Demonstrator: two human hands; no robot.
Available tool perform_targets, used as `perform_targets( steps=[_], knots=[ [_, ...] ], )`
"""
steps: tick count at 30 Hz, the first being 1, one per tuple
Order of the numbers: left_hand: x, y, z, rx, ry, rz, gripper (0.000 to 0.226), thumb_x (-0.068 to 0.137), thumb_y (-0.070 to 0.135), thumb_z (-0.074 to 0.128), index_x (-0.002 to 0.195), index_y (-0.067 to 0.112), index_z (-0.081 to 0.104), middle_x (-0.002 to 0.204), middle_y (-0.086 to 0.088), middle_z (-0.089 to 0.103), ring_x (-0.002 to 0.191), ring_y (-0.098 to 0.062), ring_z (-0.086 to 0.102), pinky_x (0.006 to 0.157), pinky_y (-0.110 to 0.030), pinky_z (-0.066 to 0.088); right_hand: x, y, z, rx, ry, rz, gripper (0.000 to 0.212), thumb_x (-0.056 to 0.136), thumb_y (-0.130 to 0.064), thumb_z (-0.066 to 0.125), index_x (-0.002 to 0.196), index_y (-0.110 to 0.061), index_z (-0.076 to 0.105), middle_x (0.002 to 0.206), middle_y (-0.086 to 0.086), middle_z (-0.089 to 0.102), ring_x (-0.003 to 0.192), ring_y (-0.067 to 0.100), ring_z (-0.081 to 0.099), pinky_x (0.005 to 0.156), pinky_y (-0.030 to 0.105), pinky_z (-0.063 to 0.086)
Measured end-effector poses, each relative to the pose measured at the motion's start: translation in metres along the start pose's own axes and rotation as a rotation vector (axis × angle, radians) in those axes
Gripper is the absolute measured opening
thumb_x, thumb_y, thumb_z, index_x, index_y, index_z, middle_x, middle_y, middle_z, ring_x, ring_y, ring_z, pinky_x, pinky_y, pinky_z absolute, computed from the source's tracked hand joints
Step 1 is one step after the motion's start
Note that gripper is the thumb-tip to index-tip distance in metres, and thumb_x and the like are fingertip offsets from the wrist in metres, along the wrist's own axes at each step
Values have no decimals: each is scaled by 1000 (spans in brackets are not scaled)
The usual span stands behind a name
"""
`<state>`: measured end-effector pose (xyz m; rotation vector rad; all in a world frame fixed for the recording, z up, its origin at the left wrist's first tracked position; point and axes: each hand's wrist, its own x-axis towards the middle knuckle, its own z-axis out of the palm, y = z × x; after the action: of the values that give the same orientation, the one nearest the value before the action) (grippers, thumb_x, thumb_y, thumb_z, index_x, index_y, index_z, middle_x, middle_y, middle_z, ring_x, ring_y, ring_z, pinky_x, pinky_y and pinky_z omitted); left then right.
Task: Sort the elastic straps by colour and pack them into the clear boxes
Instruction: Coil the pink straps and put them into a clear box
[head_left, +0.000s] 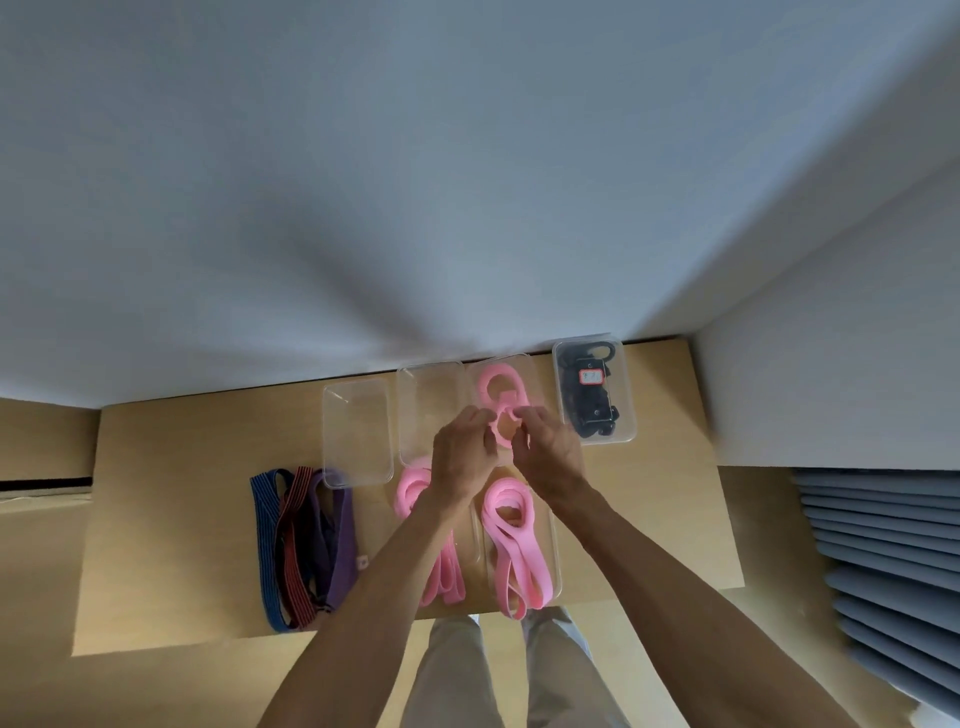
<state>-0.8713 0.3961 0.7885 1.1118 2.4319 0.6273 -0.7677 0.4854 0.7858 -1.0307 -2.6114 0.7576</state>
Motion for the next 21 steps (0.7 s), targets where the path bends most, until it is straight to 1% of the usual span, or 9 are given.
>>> perform_targets(
  steps=[2, 3, 7, 9, 12, 14, 16, 18, 21],
  knots=[
    [-22, 2, 0, -33, -15, -84, 27, 90, -2, 54, 107, 5, 73, 100, -10, 73, 90, -29, 68, 78, -36, 50, -14, -3, -8, 19, -214, 64, 17, 87, -7, 63, 102, -7, 69, 85, 12, 73, 71, 35, 68, 62, 40, 56],
    [-32, 1, 2, -17, -47, -112, 25, 90, -1, 52, 105, 5, 72, 98, -10, 73, 90, -30, 68, 76, -34, 48, -21, -3, -10, 4, -338, 100, 19, 92, -14, 58, 108, -9, 68, 91, 11, 74, 80, 33, 69, 71, 38, 56],
    [-59, -4, 16, 124, -270, -237, 17, 94, 5, 52, 100, 3, 68, 98, -11, 70, 92, -29, 67, 75, -35, 50, -41, -4, -13, -117, -694, 210, 27, 91, -20, 58, 115, -10, 67, 108, 11, 71, 97, 29, 66, 86, 37, 54],
    [-63, -6, 24, 110, -316, -283, 18, 96, 8, 53, 99, 1, 69, 98, -13, 71, 91, -29, 68, 71, -31, 48, -46, -4, -11, -132, -775, 257, 28, 89, -26, 65, 114, -13, 67, 111, 8, 70, 100, 27, 65, 89, 37, 54],
    [-68, -8, 32, 19, -288, -335, 20, 99, 16, 55, 97, 3, 70, 92, -11, 72, 86, -26, 68, 66, -25, 44, -54, -1, 1, -58, -729, 367, 30, 91, -25, 64, 120, -16, 61, 118, 7, 66, 107, 25, 63, 91, 32, 52],
    [-69, -10, 36, -40, -249, -375, 18, 96, 15, 58, 90, 3, 70, 86, -12, 72, 80, -27, 68, 65, -29, 48, -62, -1, 11, 17, -658, 461, 41, 92, -26, 65, 127, -11, 51, 127, 11, 55, 114, 28, 56, 91, 32, 46],
    [-68, -12, 41, -95, -226, -395, 17, 92, 11, 62, 80, 0, 66, 78, -14, 70, 70, -26, 63, 59, -31, 47, -71, -2, 19, 88, -588, 563, 47, 92, -30, 68, 131, -10, 49, 131, 13, 48, 113, 28, 52, 90, 31, 43],
    [-68, -11, 42, -156, -219, -401, 14, 88, 8, 64, 77, -1, 63, 74, -14, 68, 66, -25, 60, 56, -30, 42, -78, -2, 23, 48, -507, 599, 41, 90, -32, 71, 121, -11, 55, 121, 10, 53, 99, 26, 58, 80, 29, 45],
    [-71, -13, 39, -256, -215, -368, 6, 85, 8, 67, 87, 2, 69, 81, -9, 71, 74, -22, 65, 67, -35, 52, -86, -2, 24, 92, -327, 650, 25, 85, -21, 73, 100, -7, 58, 93, 9, 65, 78, 30, 62, 65, 33, 46]
  ],
)
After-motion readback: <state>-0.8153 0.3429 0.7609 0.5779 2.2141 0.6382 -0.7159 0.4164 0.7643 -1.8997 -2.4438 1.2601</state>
